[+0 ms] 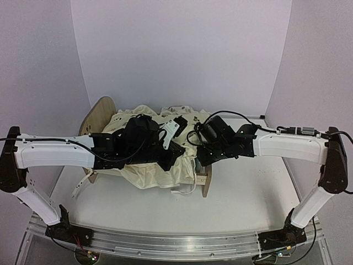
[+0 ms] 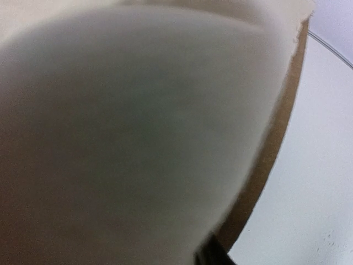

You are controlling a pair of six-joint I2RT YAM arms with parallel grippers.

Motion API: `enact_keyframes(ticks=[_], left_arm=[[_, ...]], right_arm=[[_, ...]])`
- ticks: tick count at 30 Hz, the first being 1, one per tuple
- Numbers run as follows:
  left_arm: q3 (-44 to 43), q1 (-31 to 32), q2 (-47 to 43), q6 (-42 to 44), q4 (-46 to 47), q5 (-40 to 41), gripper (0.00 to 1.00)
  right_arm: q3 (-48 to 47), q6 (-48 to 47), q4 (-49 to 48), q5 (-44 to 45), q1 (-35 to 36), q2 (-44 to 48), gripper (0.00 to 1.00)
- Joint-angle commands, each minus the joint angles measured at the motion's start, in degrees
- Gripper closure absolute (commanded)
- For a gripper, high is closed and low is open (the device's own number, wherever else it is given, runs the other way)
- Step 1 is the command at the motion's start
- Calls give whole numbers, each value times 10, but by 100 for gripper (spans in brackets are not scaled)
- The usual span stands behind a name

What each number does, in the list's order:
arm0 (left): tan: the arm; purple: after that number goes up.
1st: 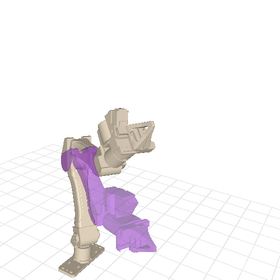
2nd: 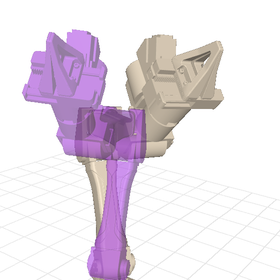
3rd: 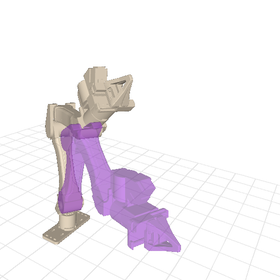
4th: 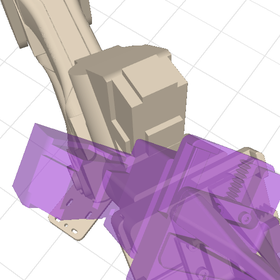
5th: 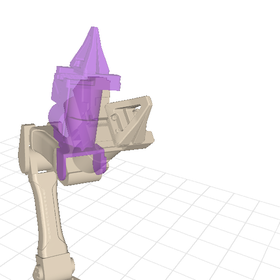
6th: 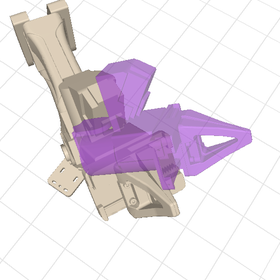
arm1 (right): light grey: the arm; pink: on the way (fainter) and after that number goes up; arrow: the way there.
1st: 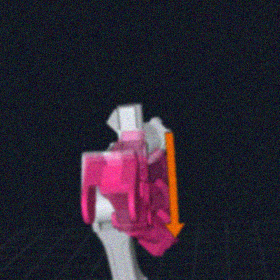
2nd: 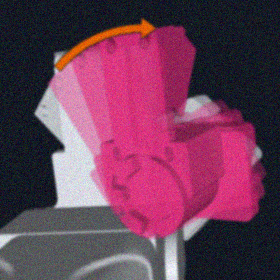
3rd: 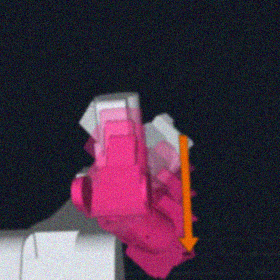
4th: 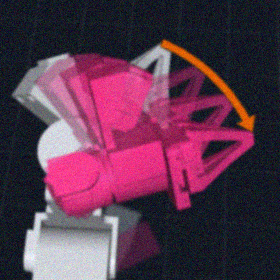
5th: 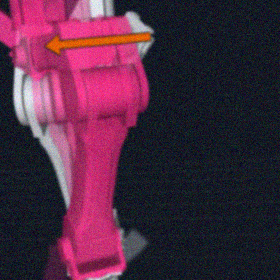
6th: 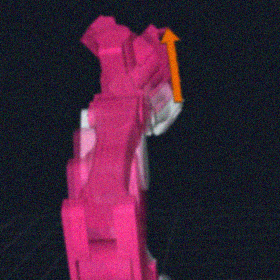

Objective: Set up the pet bed

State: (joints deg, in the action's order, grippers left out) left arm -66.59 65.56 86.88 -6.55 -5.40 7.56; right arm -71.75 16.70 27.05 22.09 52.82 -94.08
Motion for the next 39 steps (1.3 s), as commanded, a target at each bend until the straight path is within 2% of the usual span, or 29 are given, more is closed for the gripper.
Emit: enact_keyframes(ticks=[1,7,17,22,29,35,39], left_arm=[[-5,-3,8,-10,23,-5,100],[-20,-3,19,-3,16,7,100],[-110,-3,106,-4,-36,20,100],[-134,-4,137,-2,-29,43,100],[-185,-13,190,-1,-58,55,100],[-168,-13,181,-27,-80,51,93],[-151,-12,152,-40,-103,35,93]], right_arm=[[-10,20,98,-54,3,23,59],[2,35,109,-75,5,75,35],[112,88,113,-24,16,227,15],[149,103,113,-23,17,266,14],[177,105,102,-36,24,264,20],[225,95,-4,-68,45,262,21],[228,83,-46,-62,61,246,21]])
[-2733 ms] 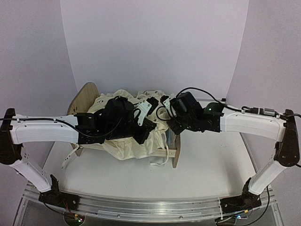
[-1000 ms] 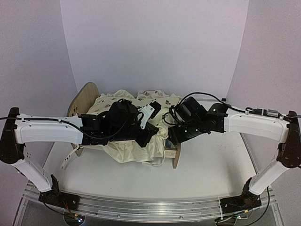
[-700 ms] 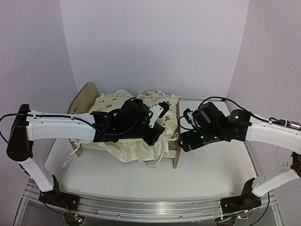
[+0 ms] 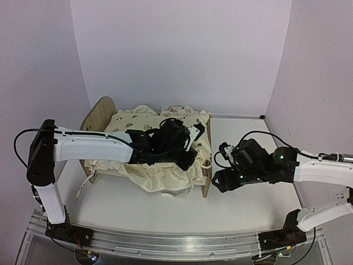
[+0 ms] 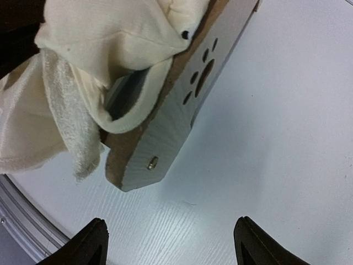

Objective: Set up the pet bed

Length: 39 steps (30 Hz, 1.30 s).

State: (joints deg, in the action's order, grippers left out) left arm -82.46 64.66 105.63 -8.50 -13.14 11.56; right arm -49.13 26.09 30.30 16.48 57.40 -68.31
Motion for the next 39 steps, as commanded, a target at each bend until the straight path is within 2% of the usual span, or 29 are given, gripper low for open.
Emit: enact_keyframes(ticks=[1,7,9,11,14,16,20,24,30,35,39], left_arm=[[13,-3,-48,-22,-29,-7,93],[48,-2,-132,-21,-40,7,95],[53,-3,-148,-21,-40,24,95],[55,-3,-155,-22,-43,32,95],[56,-3,-161,-24,-44,36,96],[58,-3,-165,-26,-44,38,96],[61,-3,-182,-26,-46,45,96],[60,-3,-191,-22,-46,48,96],[53,-3,-195,-18,-52,57,96],[54,-3,-196,-16,-47,57,96],[56,-3,-198,-16,-43,57,96]], right_arm=[[4,-12,-87,-3,17,-14,21],[-7,-40,-119,29,19,-9,21],[-16,-62,-127,39,19,-8,24],[-25,-84,-140,46,19,-13,33],[-51,-120,-147,83,19,-28,52],[-72,-147,-147,95,19,-44,56],[-118,-188,-130,51,19,-80,44],[-140,-223,-118,46,19,-112,32],[-129,-291,-111,18,19,-111,22],[-134,-310,-103,-8,19,-110,21],[-146,-316,-105,-10,19,-130,28]])
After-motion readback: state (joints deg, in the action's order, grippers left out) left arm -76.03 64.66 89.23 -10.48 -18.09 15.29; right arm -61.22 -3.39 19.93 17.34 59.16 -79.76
